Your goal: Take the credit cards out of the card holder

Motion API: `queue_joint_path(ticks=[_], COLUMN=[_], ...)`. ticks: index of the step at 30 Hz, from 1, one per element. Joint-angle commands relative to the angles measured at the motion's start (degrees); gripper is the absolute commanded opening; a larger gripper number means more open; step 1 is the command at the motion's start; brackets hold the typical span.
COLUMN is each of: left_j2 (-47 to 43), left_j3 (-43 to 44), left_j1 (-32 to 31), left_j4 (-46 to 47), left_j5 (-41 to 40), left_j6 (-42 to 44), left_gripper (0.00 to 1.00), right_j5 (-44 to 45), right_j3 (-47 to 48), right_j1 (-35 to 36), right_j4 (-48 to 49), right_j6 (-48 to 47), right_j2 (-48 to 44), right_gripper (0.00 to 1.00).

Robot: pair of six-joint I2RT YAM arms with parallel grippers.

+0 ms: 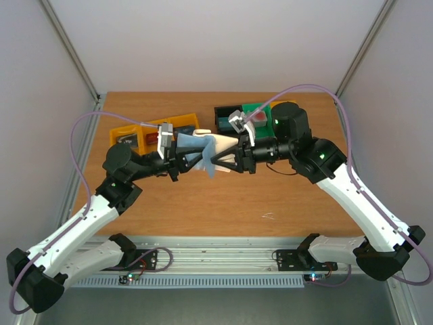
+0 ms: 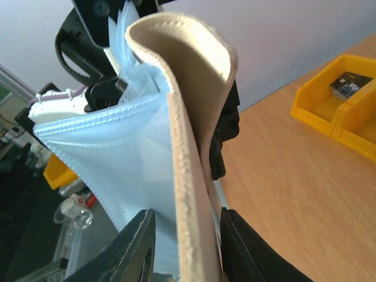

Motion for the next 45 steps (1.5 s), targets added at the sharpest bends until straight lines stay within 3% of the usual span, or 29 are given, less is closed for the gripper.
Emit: queue_joint_path(ticks=[1, 12, 16, 17, 20, 23, 25, 27, 30, 34, 35, 37, 38, 41, 42, 45], left_j2=[0.0, -0.8, -2.0, -2.2, -2.9, -3.4, -3.4, -3.4, -3.5, -4.1, -4.3, -4.7, -4.9, -5.7, -6.0, -7.3], left_j3=[0.9, -0.5, -2.2, -2.5, -3.4, -4.2, -4.5, -4.8, -5.0, -5.5, -5.8, -6.3, -6.6, -7.6, -8.2, -9.9], left_j1=[-0.4, -0.5, 0.3, 0.5, 0.6, 0.6, 0.6, 0.6, 0.6, 0.7, 0.7, 0.9, 1.1, 2.3, 2.9, 4.7], left_j4=[2.1, 0.5, -4.4, -6.0, -9.8, -11.0, -10.7, -10.3, -10.0, -10.6, -11.0, -12.0, -13.3, -19.0, -21.1, -30.3], left_j5=[-0.6, -2.2, -8.2, -9.8, -13.4, -14.7, -14.7, -14.2, -14.0, -13.0, -12.9, -13.2, -14.4, -20.2, -23.2, -36.4], left_j6=[0.4, 0.6, 0.5, 0.9, 3.4, 5.2, 5.7, 5.6, 5.4, 5.2, 5.2, 4.8, 4.1, 2.2, 2.3, 4.0], left_gripper=[0.00, 0.00, 0.00, 0.00, 0.00, 0.00, 0.00, 0.00, 0.00, 0.00, 0.00, 0.00, 0.08, 0.52, 0.59, 0.64], right_j5=[2.4, 9.7, 13.2, 13.1, 8.1, -1.7, -4.1, -3.6, 1.3, 15.1, 18.1, 20.6, 20.9, 21.8, 21.7, 22.4], right_j3=[2.1, 3.2, 3.5, 3.2, 2.2, -1.8, -2.9, -3.9, -5.8, -5.4, -5.3, -4.9, -4.7, -4.3, -4.2, -4.6], right_j1=[0.4, 0.6, -0.2, -0.4, -0.8, -0.8, -0.6, -0.2, 0.5, 0.4, 0.3, -0.4, -0.7, -2.3, -3.3, -6.1], right_j4=[4.0, -0.7, -7.6, -8.4, -9.6, -4.2, -2.2, 0.1, 5.5, 3.5, 2.4, -0.2, -1.8, -7.8, -10.5, -18.1], right_j6=[2.8, 0.8, 0.1, 0.2, -0.6, -0.9, 0.3, 2.0, 4.8, 5.9, 6.6, 7.3, 7.5, 8.3, 8.9, 11.4], right_j2=[0.1, 0.0, 0.8, 1.0, 1.3, -0.2, 0.0, 0.6, 0.8, 0.8, 0.9, 1.0, 1.2, 2.1, 2.8, 6.7], right_gripper=[0.29, 0.02, 0.01, 0.03, 0.36, 0.62, 0.69, 0.70, 0.61, 0.09, 0.02, 0.01, 0.01, 0.01, 0.01, 0.01])
